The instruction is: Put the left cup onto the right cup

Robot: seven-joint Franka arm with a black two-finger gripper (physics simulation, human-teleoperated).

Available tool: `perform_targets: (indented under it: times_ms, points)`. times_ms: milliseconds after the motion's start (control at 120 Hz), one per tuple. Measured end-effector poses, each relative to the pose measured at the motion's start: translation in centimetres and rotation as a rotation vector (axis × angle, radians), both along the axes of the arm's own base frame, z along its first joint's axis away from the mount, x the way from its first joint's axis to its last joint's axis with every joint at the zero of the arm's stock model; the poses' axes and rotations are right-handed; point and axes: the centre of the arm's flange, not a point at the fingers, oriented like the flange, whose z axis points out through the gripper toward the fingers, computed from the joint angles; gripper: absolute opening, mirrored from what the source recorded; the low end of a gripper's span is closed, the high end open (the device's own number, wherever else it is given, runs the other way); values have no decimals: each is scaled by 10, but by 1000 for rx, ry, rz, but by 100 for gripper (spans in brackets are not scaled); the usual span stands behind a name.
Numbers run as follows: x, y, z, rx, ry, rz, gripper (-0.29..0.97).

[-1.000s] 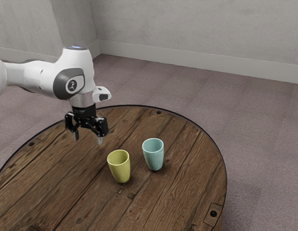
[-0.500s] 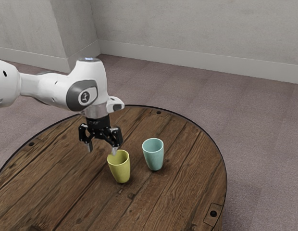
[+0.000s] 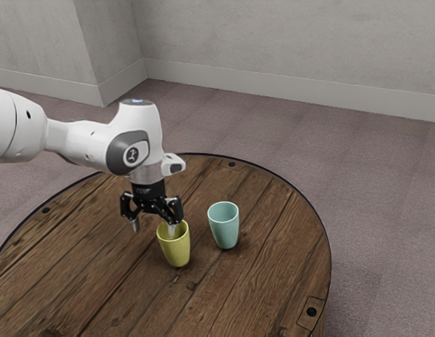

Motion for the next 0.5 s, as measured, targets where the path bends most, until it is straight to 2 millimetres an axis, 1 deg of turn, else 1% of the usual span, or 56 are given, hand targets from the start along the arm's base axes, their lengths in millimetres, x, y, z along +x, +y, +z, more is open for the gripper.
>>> perform_targets:
  times_ms: [300, 317, 350, 450, 500]
  points:
    - [6, 0, -14, 2, -18, 9, 68]
    - [6, 0, -14, 2, -20, 9, 67]
    - [7, 0, -15, 2, -23, 10, 60]
    - [9, 0, -16, 3, -37, 14, 33]
    - [10, 0, -16, 3, -44, 16, 22]
